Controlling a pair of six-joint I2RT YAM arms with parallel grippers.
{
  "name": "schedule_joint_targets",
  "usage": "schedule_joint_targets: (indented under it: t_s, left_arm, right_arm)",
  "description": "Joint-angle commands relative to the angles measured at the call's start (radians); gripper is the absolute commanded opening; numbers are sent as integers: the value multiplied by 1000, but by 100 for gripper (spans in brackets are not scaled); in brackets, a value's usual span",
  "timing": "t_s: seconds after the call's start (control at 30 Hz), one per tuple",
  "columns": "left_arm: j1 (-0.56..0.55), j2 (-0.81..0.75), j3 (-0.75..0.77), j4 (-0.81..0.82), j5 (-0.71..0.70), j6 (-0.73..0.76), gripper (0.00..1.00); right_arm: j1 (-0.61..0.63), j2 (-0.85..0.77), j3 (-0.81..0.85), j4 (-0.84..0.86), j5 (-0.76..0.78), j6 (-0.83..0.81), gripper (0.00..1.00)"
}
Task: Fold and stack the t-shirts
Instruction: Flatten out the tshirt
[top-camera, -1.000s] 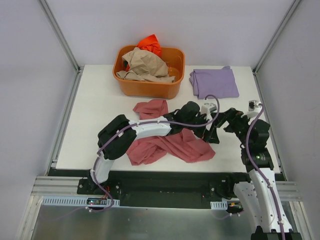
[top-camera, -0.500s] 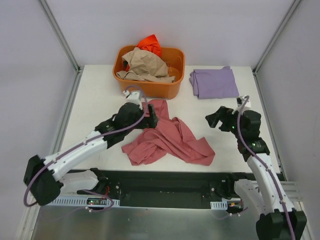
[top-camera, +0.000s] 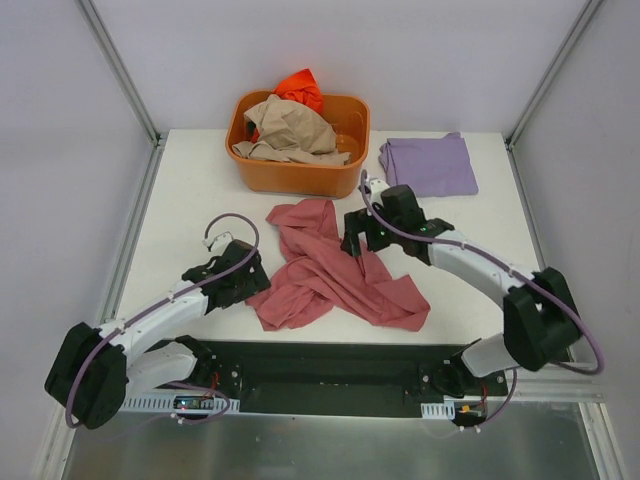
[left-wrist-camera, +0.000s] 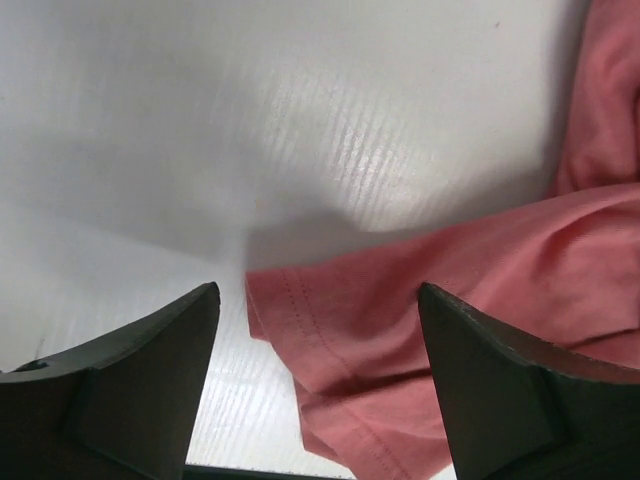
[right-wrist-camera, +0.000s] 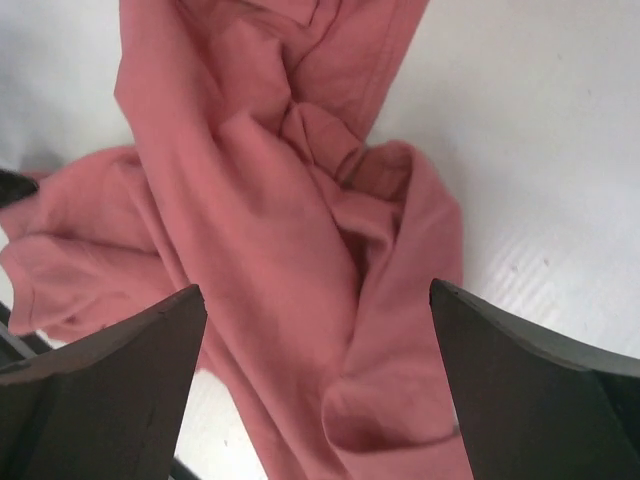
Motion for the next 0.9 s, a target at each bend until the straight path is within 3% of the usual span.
schedule_joint_targets:
  t_s: [0.0, 0.07, 0.23, 0.43, 0.63, 0.73, 0.87]
  left_arm:
    - [11, 86, -51, 116, 92, -87, 74]
    - [13, 116, -58, 175, 124, -89, 58]
    - [14, 126, -48, 189, 98, -75, 1]
    - [19, 61, -89, 186, 55, -49, 0]
    - [19, 1, -107, 191, 50, -27, 0]
    - [19, -12, -117, 189, 52, -19, 0]
    - [19, -26, -124, 189, 43, -13, 0]
  right_arm:
    - [23, 130, 146, 170, 44, 82, 96]
    - [38, 197, 185, 247, 64, 150, 96]
    - [107, 357, 320, 294, 98, 136, 96]
    - [204, 537, 543, 142, 47, -40, 97]
    - [291, 699, 728, -7, 243, -120, 99]
    - [318, 788, 829, -56, 345, -152, 95]
    - [333, 911, 1002, -189, 498, -129, 76]
